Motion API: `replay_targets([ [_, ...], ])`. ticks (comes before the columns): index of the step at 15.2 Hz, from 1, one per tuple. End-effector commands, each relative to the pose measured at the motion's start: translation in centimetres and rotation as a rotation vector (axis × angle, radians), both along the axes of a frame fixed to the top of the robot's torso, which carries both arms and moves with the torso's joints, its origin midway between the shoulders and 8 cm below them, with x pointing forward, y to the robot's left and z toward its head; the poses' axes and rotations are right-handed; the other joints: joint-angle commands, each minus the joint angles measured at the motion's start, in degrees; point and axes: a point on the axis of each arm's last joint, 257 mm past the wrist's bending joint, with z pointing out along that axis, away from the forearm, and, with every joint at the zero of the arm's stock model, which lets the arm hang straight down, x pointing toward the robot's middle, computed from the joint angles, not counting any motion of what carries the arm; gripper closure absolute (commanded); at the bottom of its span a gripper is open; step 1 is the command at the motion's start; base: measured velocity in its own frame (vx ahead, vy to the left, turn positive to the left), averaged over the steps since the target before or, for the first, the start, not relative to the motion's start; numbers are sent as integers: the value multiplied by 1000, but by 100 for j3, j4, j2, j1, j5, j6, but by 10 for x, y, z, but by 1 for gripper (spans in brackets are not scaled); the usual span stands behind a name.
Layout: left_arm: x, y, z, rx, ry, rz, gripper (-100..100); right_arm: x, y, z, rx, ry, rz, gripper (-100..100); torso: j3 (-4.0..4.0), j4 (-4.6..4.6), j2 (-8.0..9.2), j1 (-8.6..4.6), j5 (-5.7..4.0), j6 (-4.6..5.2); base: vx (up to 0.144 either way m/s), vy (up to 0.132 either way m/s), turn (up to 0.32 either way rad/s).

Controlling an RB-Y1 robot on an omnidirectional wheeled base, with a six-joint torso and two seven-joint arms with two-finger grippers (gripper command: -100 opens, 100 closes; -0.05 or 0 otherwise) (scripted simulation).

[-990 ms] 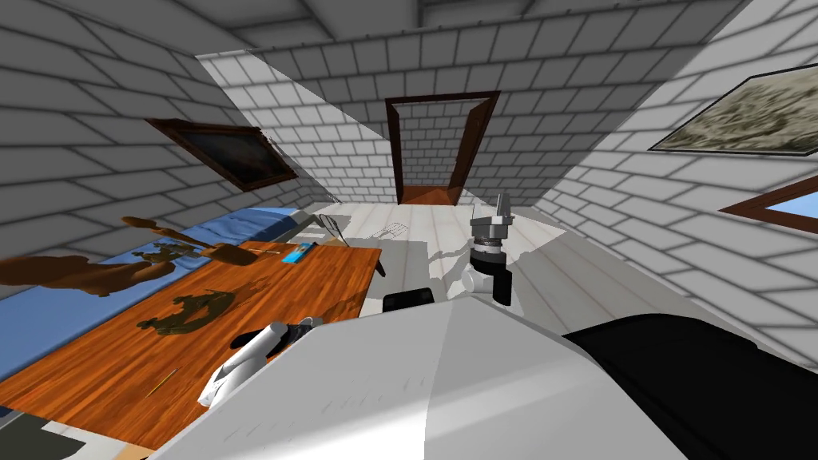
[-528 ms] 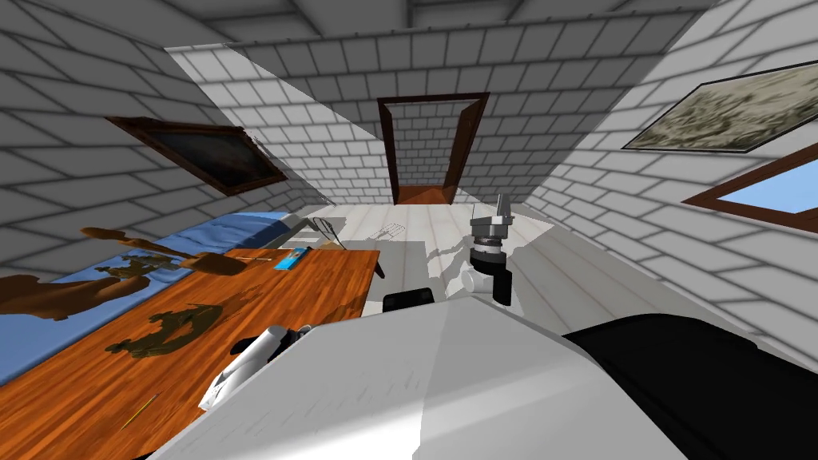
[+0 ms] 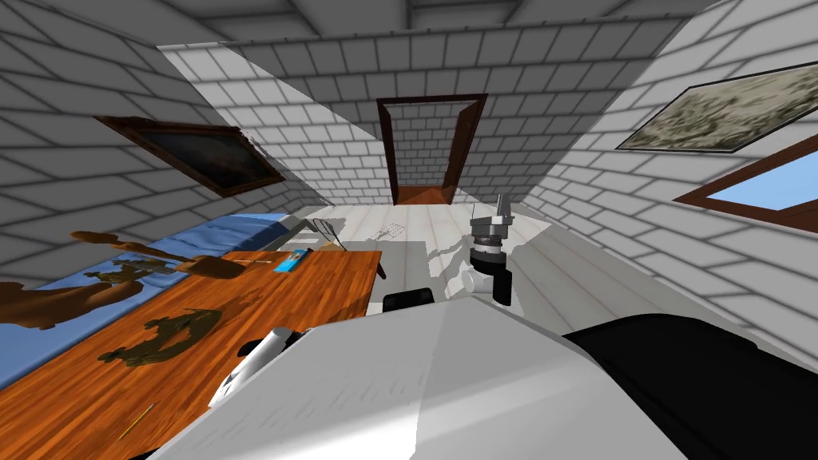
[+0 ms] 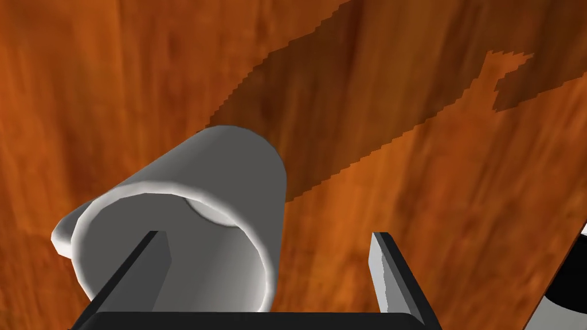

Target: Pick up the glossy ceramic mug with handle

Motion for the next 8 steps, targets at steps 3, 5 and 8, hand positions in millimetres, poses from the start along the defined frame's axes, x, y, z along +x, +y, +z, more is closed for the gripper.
replay_targets([
  [3,0,-4,-6,4,-1,-5,100,0,0,0,0,0,0,0,-1,0,-1,-1,-1,1,19,36,19],
  [5,0,-3,-5,4,-2,-5,100,0,0,0,0,0,0,0,3,1,5,-13,-3,1,2,3,0],
  [8,0,-2,-2,4,-2,-3,100,0,0,0,0,0,0,0,6,3,9,-6,-3,15,-1,-5,-4],
])
